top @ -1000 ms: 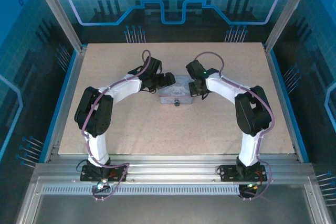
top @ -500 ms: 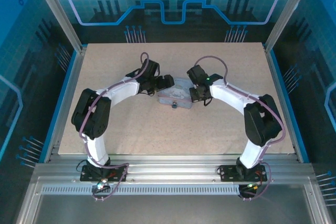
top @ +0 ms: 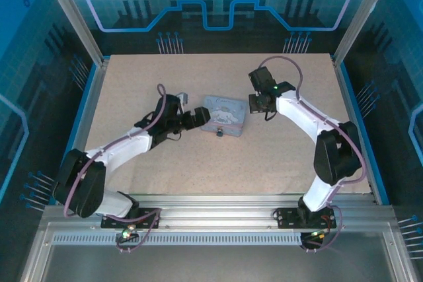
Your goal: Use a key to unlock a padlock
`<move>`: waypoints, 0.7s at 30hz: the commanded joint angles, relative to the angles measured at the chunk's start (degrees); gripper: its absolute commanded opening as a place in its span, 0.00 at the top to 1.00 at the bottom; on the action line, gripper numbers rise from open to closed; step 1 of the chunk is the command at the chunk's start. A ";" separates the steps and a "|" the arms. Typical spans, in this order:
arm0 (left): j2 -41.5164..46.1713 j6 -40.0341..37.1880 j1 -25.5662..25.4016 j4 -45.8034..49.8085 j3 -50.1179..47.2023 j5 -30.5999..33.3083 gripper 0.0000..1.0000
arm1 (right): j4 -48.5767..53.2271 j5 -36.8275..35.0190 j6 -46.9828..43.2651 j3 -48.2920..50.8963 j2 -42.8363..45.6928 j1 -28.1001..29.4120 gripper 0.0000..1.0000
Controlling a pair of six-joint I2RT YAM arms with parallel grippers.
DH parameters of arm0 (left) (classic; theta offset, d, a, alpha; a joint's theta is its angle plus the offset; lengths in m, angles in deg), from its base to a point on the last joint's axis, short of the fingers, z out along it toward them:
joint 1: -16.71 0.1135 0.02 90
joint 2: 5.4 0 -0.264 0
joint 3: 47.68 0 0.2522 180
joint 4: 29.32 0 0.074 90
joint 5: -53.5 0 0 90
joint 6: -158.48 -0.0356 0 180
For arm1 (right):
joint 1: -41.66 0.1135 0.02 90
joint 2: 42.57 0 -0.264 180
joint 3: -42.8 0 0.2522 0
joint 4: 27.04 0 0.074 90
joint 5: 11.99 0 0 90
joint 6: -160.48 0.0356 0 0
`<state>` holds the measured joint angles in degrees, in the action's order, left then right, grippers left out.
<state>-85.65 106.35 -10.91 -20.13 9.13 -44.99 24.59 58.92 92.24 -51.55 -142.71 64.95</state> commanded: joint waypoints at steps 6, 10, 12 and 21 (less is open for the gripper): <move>-2.74 -0.03 -7.61 -16.09 -6.62 0.93 0.01 | -0.20 -0.07 0.26 -2.91 -6.18 -0.88 1.00; -6.33 -0.16 -10.19 -21.95 -7.74 4.64 0.01 | -0.40 -0.20 0.31 -2.76 -7.37 -0.88 1.00; -8.70 -0.82 -11.29 -25.01 -7.84 5.88 0.01 | -0.68 0.04 0.30 -2.47 -7.61 -0.88 1.00; -19.29 -4.44 -14.54 -39.02 -7.17 13.81 0.01 | -0.72 0.77 0.09 -3.47 -9.06 -0.79 1.00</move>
<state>-102.35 104.64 -24.72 -50.45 2.15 -35.39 23.95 58.98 92.28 -53.19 -150.51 64.73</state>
